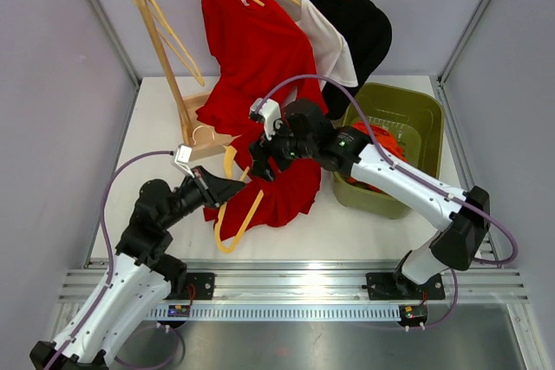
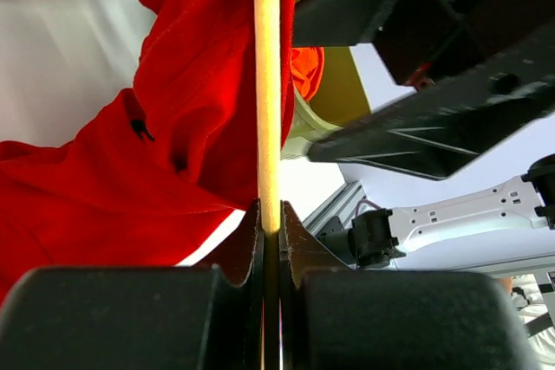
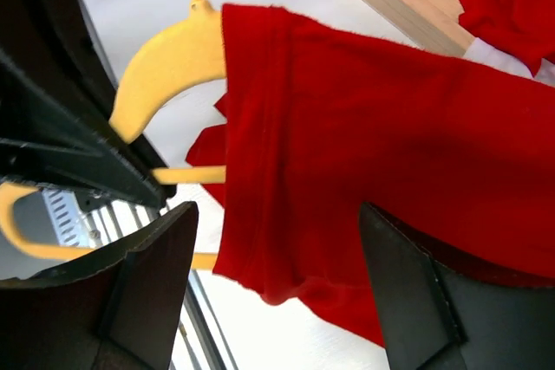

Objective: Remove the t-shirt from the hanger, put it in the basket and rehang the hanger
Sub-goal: Remove the tshirt from the hanger

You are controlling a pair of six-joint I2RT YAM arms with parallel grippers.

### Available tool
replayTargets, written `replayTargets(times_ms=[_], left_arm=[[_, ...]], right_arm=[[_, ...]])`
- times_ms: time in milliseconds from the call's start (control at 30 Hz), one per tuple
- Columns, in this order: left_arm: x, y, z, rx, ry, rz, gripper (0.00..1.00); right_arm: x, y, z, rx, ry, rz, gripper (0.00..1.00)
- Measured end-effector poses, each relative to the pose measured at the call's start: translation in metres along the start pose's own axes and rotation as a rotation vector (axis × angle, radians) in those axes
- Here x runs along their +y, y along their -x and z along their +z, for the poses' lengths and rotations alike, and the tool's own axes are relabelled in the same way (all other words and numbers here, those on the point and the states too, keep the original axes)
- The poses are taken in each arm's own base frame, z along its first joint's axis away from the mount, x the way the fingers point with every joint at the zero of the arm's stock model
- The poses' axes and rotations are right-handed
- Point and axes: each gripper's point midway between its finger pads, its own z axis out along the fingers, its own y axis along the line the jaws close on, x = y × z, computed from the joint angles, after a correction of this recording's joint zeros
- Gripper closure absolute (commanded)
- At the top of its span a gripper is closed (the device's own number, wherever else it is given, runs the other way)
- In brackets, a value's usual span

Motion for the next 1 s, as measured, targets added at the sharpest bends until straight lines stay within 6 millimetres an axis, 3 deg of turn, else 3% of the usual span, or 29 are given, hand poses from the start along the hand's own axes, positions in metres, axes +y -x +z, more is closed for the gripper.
replayTargets(times_ms=[100, 233, 267, 333, 367, 400, 667, 800, 900, 1000], left_arm=[[0.003, -0.002, 0.001, 0.002, 0.005, -0.011, 1.0], [0.004, -0.002, 0.001, 0.0, 0.01, -0.016, 1.0], [0.005, -0.002, 0.001, 0.0, 0.013, -0.018, 1.0], [0.007, -0.004, 0.001, 0.001, 0.02, -0.021, 1.0], [0.009, -0.004, 0.001, 0.001, 0.023, -0.022, 1.0], [0.009, -0.004, 0.001, 0.002, 0.026, -0.023, 1.0], [0.022, -0.009, -0.002, 0.016, 0.072, 0.054, 1.0], [0.03, -0.014, -0.01, 0.079, 0.13, 0.14, 1.0], [0.026, -0.012, -0.017, 0.113, 0.141, 0.231, 1.0], [0.018, -0.009, -0.025, 0.138, 0.123, 0.342, 1.0]], right_arm=[[-0.004, -0.007, 0.011, 0.021, -0.044, 0.006, 0.29], [-0.006, -0.018, 0.026, 0.063, -0.072, 0.005, 0.53], [-0.009, -0.019, 0.028, 0.068, -0.082, 0.006, 0.68], [-0.013, -0.021, 0.03, 0.076, -0.102, 0.003, 0.83], [-0.015, -0.02, 0.03, 0.075, -0.111, 0.001, 0.96], [-0.016, -0.02, 0.03, 0.076, -0.117, -0.006, 1.0], [-0.02, -0.008, 0.017, 0.08, -0.136, -0.084, 1.0], [-0.029, 0.002, 0.001, 0.058, -0.157, -0.129, 1.0], [-0.061, 0.011, -0.017, 0.03, -0.221, -0.107, 1.0], [-0.116, 0.018, -0.046, -0.011, -0.342, -0.049, 1.0]])
